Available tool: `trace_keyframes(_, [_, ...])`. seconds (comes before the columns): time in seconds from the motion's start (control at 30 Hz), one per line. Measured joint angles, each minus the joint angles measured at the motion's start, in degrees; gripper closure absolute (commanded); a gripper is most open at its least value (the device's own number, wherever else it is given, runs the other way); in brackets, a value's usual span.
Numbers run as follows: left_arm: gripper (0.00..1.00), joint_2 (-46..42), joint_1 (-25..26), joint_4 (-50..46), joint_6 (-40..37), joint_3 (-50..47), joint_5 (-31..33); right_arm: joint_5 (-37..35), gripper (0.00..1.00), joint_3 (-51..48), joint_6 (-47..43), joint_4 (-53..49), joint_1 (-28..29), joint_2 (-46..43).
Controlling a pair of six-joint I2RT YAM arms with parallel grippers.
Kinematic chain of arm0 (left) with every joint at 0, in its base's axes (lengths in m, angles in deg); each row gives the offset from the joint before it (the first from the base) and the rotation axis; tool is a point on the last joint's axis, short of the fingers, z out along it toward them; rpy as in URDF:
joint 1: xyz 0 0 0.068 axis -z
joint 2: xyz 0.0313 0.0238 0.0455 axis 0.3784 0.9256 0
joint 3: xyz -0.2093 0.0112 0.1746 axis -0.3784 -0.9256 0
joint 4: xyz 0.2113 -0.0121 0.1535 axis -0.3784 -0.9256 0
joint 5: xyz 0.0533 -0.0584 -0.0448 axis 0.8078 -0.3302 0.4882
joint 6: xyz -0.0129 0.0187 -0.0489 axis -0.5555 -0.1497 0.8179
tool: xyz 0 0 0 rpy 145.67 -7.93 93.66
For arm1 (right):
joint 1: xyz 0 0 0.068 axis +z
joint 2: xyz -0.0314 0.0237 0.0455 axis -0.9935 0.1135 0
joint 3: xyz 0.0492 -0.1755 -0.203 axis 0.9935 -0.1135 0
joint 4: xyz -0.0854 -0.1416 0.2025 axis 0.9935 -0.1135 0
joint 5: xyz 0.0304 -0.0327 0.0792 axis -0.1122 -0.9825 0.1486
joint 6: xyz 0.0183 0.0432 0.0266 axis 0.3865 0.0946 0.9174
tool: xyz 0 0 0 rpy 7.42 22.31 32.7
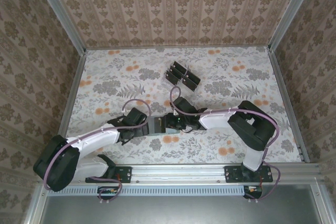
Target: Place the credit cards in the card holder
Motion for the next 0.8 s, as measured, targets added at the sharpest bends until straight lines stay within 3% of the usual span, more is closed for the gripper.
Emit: trace_keyframes(0.8, [0.0,2.73,-0.07,1.11,-0.02,0.35,1.03,2.19,0.88,5.16,0.13,-0.72,0.74,4.92])
